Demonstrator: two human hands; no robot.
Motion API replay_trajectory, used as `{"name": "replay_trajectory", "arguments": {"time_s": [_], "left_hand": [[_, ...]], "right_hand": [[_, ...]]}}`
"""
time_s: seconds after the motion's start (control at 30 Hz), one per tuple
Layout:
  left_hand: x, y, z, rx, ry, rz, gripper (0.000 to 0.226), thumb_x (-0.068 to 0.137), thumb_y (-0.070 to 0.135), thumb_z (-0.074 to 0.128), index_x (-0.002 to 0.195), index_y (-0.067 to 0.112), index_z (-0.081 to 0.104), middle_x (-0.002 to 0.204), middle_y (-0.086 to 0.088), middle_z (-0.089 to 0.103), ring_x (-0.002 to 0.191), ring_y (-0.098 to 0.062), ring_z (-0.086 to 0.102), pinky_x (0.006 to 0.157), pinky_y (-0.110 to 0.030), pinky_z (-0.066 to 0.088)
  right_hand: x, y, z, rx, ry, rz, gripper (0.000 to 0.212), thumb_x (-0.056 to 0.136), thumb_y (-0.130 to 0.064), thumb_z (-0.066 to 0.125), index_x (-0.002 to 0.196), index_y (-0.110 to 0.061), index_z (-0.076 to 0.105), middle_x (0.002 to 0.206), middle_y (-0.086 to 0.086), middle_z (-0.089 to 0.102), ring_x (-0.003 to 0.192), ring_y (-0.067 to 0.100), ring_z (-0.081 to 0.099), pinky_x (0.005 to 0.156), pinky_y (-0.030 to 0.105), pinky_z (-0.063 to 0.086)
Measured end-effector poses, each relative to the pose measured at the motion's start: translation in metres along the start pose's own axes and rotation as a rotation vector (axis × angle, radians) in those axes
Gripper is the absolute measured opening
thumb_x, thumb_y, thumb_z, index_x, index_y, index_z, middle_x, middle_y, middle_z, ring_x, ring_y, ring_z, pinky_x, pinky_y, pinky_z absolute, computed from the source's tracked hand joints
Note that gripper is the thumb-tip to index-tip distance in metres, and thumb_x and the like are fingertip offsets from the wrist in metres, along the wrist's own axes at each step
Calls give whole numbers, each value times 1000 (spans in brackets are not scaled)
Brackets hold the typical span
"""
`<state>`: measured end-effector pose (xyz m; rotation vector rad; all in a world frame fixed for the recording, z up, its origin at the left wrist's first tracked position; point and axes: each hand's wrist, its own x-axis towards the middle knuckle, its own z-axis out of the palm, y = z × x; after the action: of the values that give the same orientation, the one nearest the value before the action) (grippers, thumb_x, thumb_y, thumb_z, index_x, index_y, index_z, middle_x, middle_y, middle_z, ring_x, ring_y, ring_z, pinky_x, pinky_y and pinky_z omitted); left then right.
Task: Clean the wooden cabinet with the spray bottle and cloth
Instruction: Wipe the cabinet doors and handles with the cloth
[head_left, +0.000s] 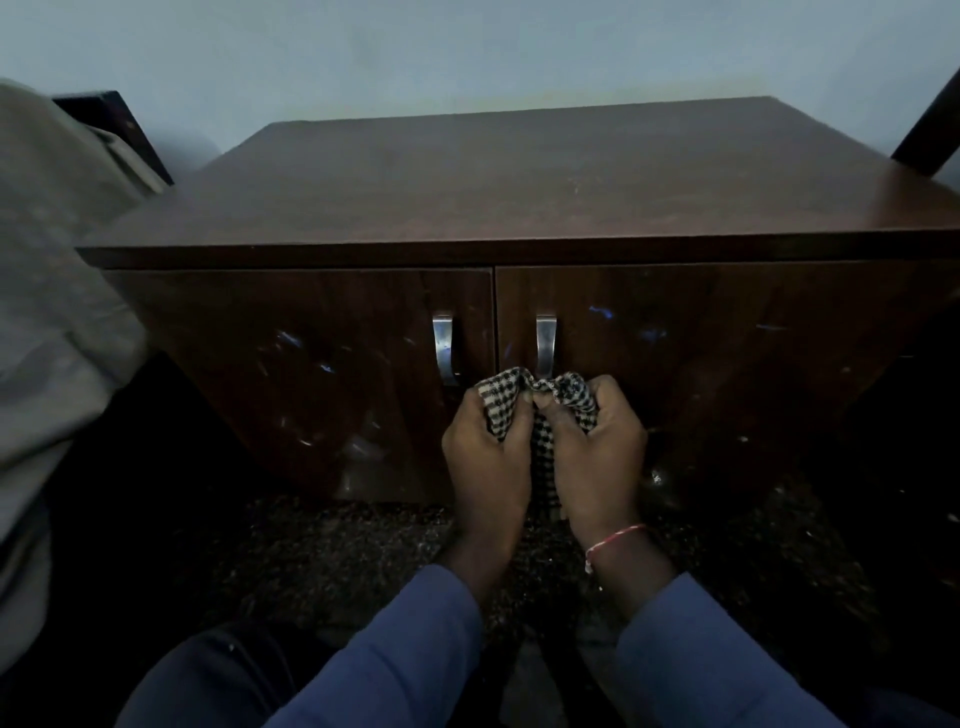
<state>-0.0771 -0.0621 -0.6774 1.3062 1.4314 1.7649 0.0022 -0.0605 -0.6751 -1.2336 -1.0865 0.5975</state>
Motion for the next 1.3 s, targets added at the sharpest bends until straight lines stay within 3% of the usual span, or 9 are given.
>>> {"name": "replay_trajectory", "arguments": {"time_s": [0.1, 0.23, 0.37, 0.57, 0.83, 1.1, 1.23, 1.3], "left_hand": [[0, 1, 0, 12, 16, 16, 23, 87, 6, 67, 93, 29, 65, 83, 8, 71, 76, 0, 66, 72, -22, 53], [1, -7, 2, 46, 10, 24, 8, 86, 17, 65, 94, 16, 67, 83, 1, 71, 76, -14, 68, 72, -39, 57], [1, -5, 0, 71, 9, 51, 4, 87, 14, 65, 90, 14, 65, 80, 0, 69, 73, -15, 67, 68, -37, 56], [5, -7, -1, 134, -16, 64, 14, 84, 20, 61, 89, 7, 64, 80, -3, 69, 73, -17, 66, 67, -42, 55], [7, -5, -4, 236, -61, 69, 9, 84, 19, 63, 88, 10, 63, 80, -3, 70, 74, -21, 68, 68, -42, 56], [4, -3, -6, 415, -72, 84, 17, 88, 29, 64, 88, 12, 61, 81, -4, 70, 75, -25, 67, 66, -42, 54], [-6, -1, -13, 329, -86, 8, 26, 85, 38, 60, 93, 14, 66, 83, 0, 72, 76, -19, 69, 67, -41, 56], [-17, 1, -18, 251, -46, -52, 20, 85, 33, 64, 90, 14, 67, 79, 3, 71, 72, -14, 68, 65, -40, 56]], "right_hand": [[0, -1, -1, -19, 11, -27, 27, 83, -11, 73, 70, -22, 52, 62, -10, 61, 58, -2, 54, 56, 25, 48], [2, 0, -1, -99, 12, -66, 33, 82, -10, 73, 67, -27, 48, 58, -15, 57, 55, -4, 52, 56, 24, 45], [3, -2, -1, -138, 7, -93, 31, 82, -8, 72, 70, -25, 49, 58, -15, 53, 55, -5, 51, 55, 16, 41], [3, 0, -1, -194, 7, -98, 28, 82, -9, 71, 71, -22, 48, 60, -12, 55, 55, 0, 50, 55, 29, 47], [3, 0, -1, -254, 20, -76, 23, 82, -11, 71, 73, -18, 51, 61, -10, 58, 54, 2, 51, 57, 37, 51], [3, 1, -1, -308, 35, -32, 24, 82, -21, 72, 74, -19, 50, 62, -11, 57, 56, 5, 52, 59, 37, 52], [-11, 0, -8, -252, 42, 90, 24, 80, -24, 76, 89, -20, 54, 76, -10, 64, 65, 4, 61, 65, 30, 52], [-26, 0, -15, -244, 39, 124, 29, 80, -22, 76, 94, -21, 51, 85, -5, 64, 74, 9, 62, 72, 35, 54]]}}
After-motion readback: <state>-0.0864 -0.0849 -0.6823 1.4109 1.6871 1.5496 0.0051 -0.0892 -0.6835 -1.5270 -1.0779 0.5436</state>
